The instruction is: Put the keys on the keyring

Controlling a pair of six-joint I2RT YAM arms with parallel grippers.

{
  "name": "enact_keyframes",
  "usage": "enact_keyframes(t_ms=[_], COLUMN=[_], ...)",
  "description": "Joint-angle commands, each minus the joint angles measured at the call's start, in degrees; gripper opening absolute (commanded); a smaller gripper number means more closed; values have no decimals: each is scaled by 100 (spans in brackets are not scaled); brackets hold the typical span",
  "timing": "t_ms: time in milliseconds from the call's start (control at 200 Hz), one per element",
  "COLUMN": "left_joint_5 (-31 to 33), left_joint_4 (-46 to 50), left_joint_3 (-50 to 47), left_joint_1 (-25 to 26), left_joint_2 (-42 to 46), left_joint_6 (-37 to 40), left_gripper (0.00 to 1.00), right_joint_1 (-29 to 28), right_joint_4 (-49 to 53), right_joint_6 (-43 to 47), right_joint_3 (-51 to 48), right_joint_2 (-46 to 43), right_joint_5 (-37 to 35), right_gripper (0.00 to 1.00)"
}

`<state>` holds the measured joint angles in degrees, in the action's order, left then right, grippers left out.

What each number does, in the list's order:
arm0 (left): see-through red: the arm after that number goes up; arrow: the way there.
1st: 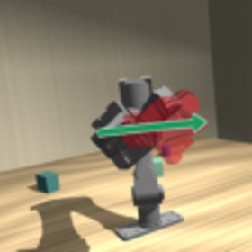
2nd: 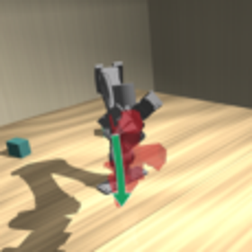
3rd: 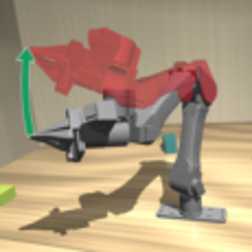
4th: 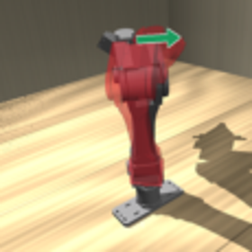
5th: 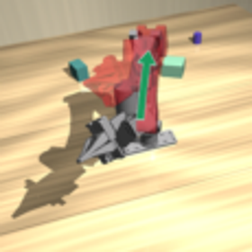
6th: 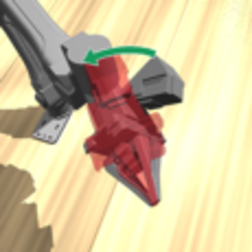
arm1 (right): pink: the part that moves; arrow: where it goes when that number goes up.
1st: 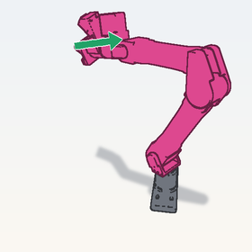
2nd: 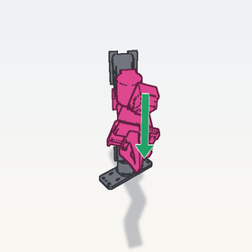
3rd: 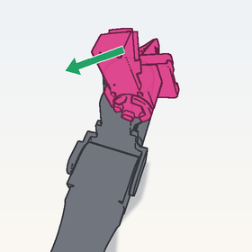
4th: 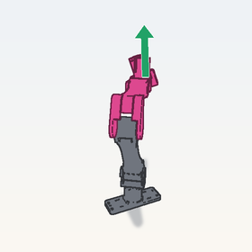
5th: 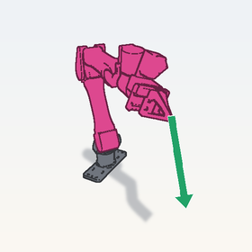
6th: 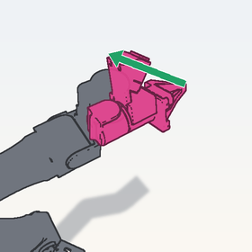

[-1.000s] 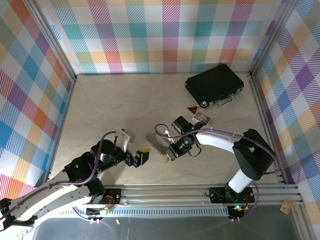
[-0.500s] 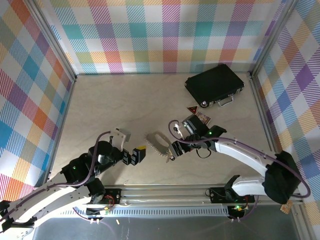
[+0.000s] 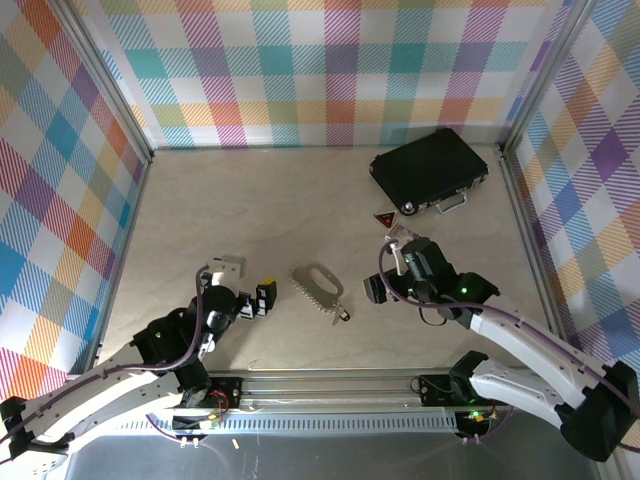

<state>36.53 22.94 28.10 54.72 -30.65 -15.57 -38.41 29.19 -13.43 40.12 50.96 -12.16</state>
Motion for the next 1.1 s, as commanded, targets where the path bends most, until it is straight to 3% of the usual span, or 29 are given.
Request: enact_keyframes(t_ms=[0,170,315,535,730,960,1090], left_joint_5=[899,1354,1583,1846,2162,1729,1704], left_joint_4=[-624,-1458,-2036,-2786,-3692,-4865,-5053], left_joint_3=[-142,-378,-502,-529,-667,-1390,-1400], left_joint_1=[-2,-164,-452,-962,-1153,-1683,-1836], left_joint_2=[-2,-299,-758,-1698,-2702,-2883,-2983], left_joint_6=[513,1128,1379,1967,2319,2183,2270], left_gripper=[100,100,100,100,100,100,100], right_joint_1=[299,932,1350,1631,1841,1943,1973], right_joint_4=[-183,-270,-270,-746,-1060,-1899,-2472], right_joint_6=[-183,-192,-271,-200,-17,613,976], right_joint_3=[-223,-536,-824,-1455,-1560,-1846,-2118], right_joint_2=[-263,-690,-1045,-1699,-1195,-827,-806], right_joint_5=[-645,-711,-1282,-1669,-2030,-2031,-1921], right_gripper=[99,99,99,99,99,99,99])
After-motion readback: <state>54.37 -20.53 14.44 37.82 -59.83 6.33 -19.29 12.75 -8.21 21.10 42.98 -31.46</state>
